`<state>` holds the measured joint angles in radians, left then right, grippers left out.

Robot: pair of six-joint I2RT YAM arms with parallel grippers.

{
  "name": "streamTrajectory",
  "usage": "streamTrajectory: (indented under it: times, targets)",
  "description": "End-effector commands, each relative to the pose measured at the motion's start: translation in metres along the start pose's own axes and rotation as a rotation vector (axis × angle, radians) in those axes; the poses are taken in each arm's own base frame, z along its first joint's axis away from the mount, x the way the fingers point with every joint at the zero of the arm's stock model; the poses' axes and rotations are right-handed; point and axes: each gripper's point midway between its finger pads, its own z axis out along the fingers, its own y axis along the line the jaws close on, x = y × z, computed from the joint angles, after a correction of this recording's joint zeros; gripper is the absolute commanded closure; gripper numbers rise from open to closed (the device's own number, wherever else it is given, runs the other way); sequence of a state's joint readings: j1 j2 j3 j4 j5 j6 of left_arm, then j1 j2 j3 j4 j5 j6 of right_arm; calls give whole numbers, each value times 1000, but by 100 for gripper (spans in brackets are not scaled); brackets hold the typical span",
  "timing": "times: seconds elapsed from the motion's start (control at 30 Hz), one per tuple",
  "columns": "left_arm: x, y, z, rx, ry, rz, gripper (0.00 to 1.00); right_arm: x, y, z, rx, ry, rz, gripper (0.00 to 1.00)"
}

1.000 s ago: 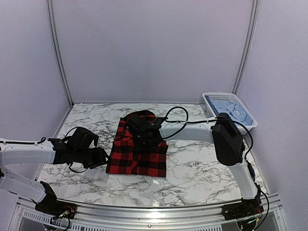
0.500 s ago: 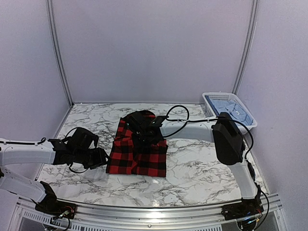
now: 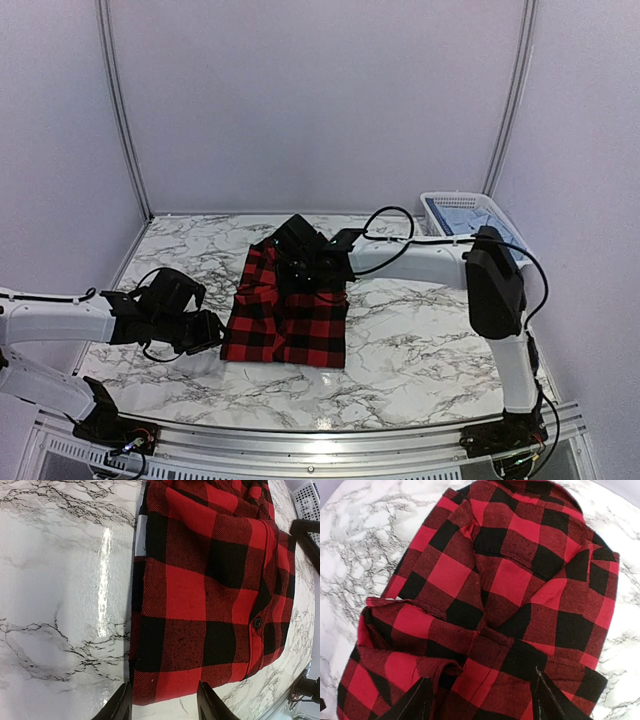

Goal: Fold and stack the long sleeve shirts
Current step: Smooth out the 2/3-rectangle-folded shirt at the center of the board, then pick up the 2/3-rectangle-folded shirt from the center of the board.

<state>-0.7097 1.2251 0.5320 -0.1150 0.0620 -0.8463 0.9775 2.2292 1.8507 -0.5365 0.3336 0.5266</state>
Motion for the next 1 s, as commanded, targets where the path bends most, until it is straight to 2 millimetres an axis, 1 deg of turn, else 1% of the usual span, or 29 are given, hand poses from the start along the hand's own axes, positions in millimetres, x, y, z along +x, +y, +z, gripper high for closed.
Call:
streamTrajectory:
  times: [0.0,0.03,0.17,0.23,0.3,0.4,0.53,0.67,0.83,0.97]
  targets:
    - [11,4,3,0,39,18,54,-18,-2,-52,-80,-44,54,37]
    - [12,4,3,3,47,18,54,-2,-6,-54,-89,-17,62,37]
    - [17,5,4,8,65,14,54,41,-19,-75,-124,33,117,42]
    - [19,7,4,6,73,11,54,59,-19,-89,-180,44,151,45]
    - [22,10,5,-1,79,7,54,80,-23,-96,-205,71,185,47]
    - [26,17,7,-21,86,-1,55,107,-27,-105,-239,105,232,48]
    - [28,24,7,-30,86,-15,55,139,-29,-106,-293,158,286,50]
    - [30,25,9,-24,98,-16,56,158,-33,-105,-318,192,329,53]
    - [35,28,11,-27,112,-17,61,172,-30,-104,-336,232,350,57]
    - [38,28,12,-24,128,-21,61,180,-28,-101,-332,248,355,58]
